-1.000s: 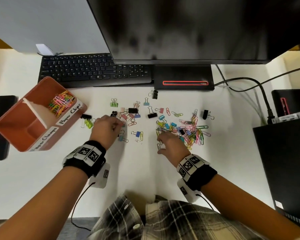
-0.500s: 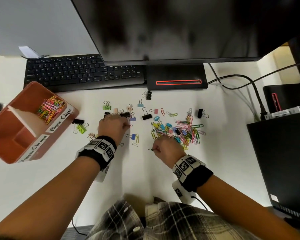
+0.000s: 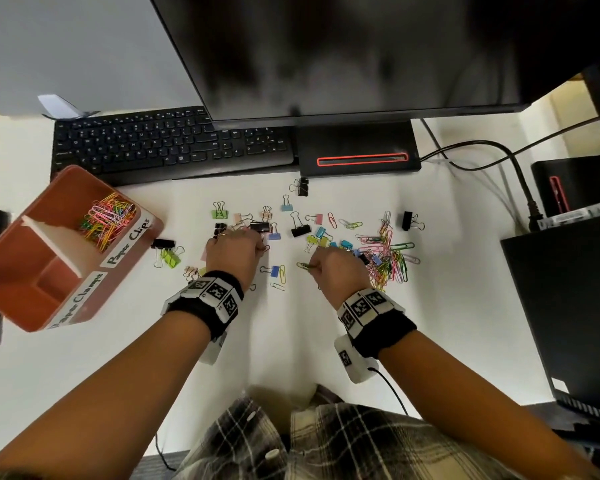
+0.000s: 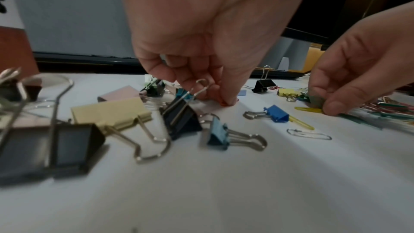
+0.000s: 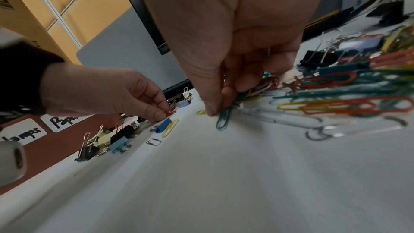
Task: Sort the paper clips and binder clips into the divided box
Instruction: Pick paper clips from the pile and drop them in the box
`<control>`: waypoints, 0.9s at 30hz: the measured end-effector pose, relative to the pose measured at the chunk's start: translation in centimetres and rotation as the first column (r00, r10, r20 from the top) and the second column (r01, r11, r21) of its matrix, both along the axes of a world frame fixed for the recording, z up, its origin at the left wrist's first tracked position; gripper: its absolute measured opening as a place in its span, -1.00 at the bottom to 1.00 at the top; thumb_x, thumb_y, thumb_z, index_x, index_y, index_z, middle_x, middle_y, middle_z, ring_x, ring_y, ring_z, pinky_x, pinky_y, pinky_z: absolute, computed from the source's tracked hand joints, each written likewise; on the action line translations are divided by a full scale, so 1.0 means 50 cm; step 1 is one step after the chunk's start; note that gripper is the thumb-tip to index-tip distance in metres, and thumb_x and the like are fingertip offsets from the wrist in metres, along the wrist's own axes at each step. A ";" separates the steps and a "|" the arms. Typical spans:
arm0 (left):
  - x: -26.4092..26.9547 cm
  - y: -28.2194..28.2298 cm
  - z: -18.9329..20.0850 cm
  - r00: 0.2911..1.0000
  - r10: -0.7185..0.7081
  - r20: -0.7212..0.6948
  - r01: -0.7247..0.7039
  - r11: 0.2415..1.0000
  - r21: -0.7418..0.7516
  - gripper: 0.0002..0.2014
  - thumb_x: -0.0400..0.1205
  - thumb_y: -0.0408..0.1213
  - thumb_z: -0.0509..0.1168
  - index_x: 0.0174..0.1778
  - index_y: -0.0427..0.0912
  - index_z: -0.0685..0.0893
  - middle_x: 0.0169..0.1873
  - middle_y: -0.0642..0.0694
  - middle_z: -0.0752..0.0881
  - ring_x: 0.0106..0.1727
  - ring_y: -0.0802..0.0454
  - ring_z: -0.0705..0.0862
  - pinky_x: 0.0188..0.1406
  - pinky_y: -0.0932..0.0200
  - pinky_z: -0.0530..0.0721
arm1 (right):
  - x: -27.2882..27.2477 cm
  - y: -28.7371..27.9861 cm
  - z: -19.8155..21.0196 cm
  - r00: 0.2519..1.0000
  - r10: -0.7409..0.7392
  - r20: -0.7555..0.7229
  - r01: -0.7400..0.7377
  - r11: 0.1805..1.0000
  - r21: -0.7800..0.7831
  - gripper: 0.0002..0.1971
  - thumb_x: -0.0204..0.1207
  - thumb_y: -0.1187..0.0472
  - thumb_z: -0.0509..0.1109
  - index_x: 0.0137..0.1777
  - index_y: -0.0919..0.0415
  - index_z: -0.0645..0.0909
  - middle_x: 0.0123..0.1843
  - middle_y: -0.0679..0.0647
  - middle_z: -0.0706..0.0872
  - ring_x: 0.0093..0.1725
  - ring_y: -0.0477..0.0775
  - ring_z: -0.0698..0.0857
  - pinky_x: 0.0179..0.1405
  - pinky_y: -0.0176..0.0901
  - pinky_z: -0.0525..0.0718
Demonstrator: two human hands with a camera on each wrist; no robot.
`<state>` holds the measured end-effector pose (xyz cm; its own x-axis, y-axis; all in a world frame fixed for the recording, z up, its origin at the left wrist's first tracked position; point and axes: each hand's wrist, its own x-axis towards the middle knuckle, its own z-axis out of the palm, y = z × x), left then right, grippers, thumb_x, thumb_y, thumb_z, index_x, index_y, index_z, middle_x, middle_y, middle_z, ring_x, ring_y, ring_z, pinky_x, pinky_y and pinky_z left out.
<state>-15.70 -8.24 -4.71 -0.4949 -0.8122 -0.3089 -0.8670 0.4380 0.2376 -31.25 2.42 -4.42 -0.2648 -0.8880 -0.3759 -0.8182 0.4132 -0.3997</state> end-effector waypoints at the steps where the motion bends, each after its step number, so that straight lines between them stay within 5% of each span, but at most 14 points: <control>1: 0.005 -0.001 -0.004 1.000 0.019 -0.023 -0.018 1.000 0.016 -0.92 0.59 -0.22 0.28 -0.13 -0.08 0.66 -0.11 -0.07 0.70 0.03 -0.17 0.60 0.03 -0.03 0.45 | 0.002 -0.003 0.000 1.000 0.009 -0.027 -0.009 1.000 -0.006 -0.84 0.54 0.15 0.33 -0.01 0.20 0.69 -0.07 0.13 0.74 -0.08 0.18 0.73 -0.20 -0.10 0.67; 7: 0.015 -0.005 -0.008 0.999 0.014 -0.050 -0.014 1.000 0.010 -0.97 0.59 -0.25 0.26 -0.09 -0.08 0.58 -0.17 -0.06 0.70 -0.03 -0.18 0.61 0.03 -0.03 0.41 | 0.005 -0.026 0.012 0.988 0.135 -0.075 -0.127 0.987 0.102 -0.84 0.52 0.24 0.31 0.02 0.23 0.69 -0.04 0.15 0.74 -0.04 0.16 0.72 -0.10 -0.04 0.74; 13: 0.011 -0.009 -0.015 0.999 0.037 0.006 -0.037 0.999 0.034 -0.85 0.61 -0.15 0.21 0.02 -0.12 0.51 -0.17 -0.12 0.75 -0.06 -0.20 0.65 0.06 -0.05 0.43 | -0.024 -0.019 0.035 0.982 0.058 0.182 -0.063 0.998 0.018 -0.75 0.51 0.39 0.29 0.15 0.22 0.65 0.03 0.18 0.74 0.01 0.17 0.70 0.08 -0.04 0.69; 17: 0.017 -0.009 -0.022 1.000 -0.022 0.008 0.021 1.000 0.018 -0.83 0.62 -0.17 0.17 0.05 -0.10 0.60 -0.14 -0.10 0.77 -0.04 -0.18 0.67 0.06 -0.06 0.50 | -0.068 0.011 0.043 0.980 0.062 0.190 -0.051 0.997 -0.066 -0.87 0.52 0.29 0.35 -0.10 0.25 0.74 -0.12 0.21 0.68 -0.15 0.19 0.67 -0.08 -0.07 0.65; 19: 0.023 -0.007 -0.019 0.997 -0.058 -0.043 0.059 0.998 0.031 -0.84 0.62 -0.18 0.19 0.01 -0.05 0.65 -0.09 -0.11 0.76 0.01 -0.19 0.64 0.06 -0.06 0.53 | -0.085 0.028 0.045 0.977 0.049 0.209 -0.035 0.997 -0.068 -0.89 0.51 0.26 0.39 -0.09 0.26 0.73 -0.18 0.11 0.61 -0.19 0.08 0.60 -0.19 -0.24 0.52; 22: 0.034 -0.004 -0.010 0.985 -0.043 -0.168 0.059 0.994 0.094 -0.92 0.57 -0.17 0.31 -0.10 -0.02 0.70 0.00 -0.09 0.71 0.08 -0.19 0.60 0.09 -0.10 0.58 | -0.095 0.044 0.040 0.972 0.040 0.233 -0.026 0.998 -0.061 -0.91 0.50 0.27 0.40 -0.07 0.25 0.72 -0.17 0.09 0.68 -0.19 0.01 0.60 -0.11 -0.14 0.60; 27: 0.042 -0.009 0.010 0.928 -0.017 -0.373 0.067 0.990 0.121 -0.97 0.54 -0.30 0.37 -0.15 -0.11 0.71 -0.24 -0.05 0.64 -0.14 -0.05 0.55 -0.20 0.19 0.43 | -0.086 0.042 0.031 0.950 0.162 0.268 -0.158 0.987 -0.038 -0.75 0.49 0.35 0.38 0.16 0.22 0.68 0.07 0.16 0.74 -0.01 0.01 0.62 0.15 -0.15 0.58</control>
